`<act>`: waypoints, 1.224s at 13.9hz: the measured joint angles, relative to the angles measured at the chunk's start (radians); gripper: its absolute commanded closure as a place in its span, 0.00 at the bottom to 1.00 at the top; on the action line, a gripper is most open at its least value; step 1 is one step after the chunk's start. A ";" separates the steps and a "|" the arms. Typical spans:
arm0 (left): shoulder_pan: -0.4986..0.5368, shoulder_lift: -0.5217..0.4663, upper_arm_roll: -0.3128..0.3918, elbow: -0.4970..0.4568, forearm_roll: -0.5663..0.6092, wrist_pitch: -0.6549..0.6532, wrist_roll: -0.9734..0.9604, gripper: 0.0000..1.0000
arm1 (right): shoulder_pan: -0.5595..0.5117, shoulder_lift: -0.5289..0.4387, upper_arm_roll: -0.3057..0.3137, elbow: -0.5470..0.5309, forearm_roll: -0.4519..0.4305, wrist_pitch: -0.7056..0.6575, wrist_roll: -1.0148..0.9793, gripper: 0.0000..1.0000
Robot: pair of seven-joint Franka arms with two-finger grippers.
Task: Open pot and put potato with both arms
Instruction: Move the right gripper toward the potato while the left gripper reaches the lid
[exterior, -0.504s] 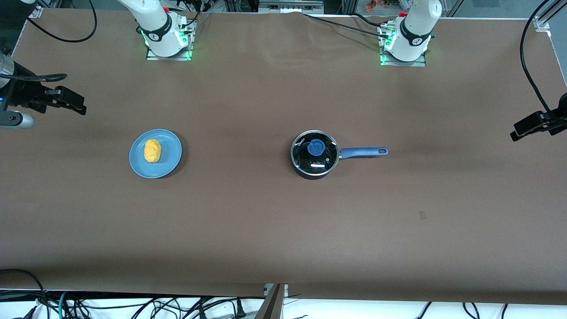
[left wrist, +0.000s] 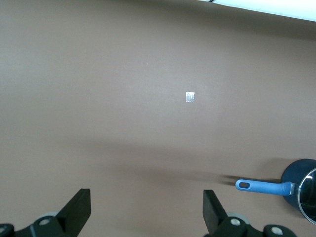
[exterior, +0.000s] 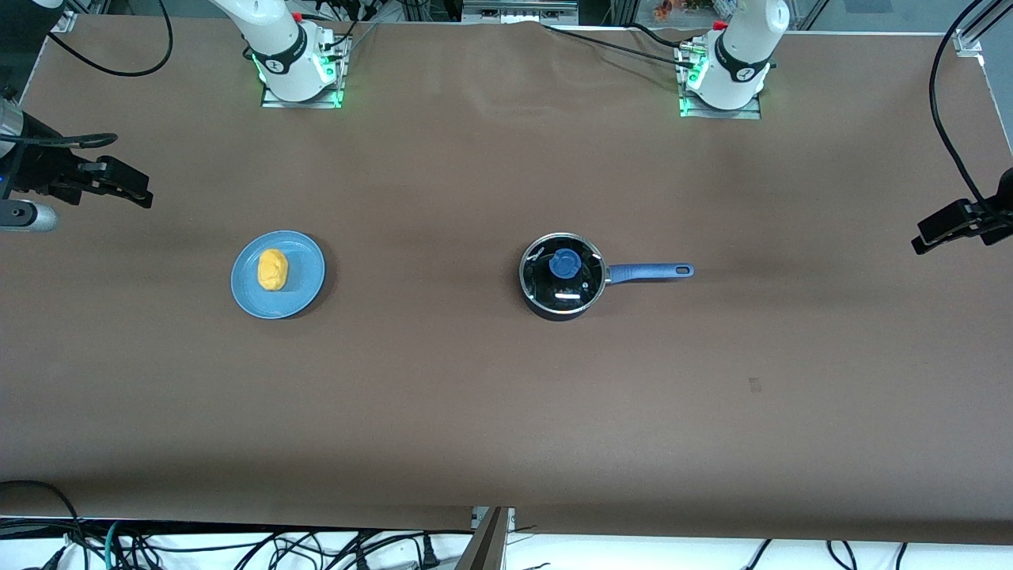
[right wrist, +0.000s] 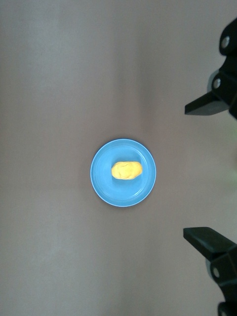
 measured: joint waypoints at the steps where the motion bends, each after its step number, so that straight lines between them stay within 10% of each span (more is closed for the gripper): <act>1: 0.000 0.002 -0.001 0.000 -0.006 0.000 0.000 0.00 | 0.000 0.003 0.000 0.004 0.000 0.000 0.000 0.00; 17: 0.000 0.042 -0.006 0.017 -0.033 0.015 0.059 0.00 | 0.000 0.024 0.000 0.023 0.000 0.004 0.001 0.00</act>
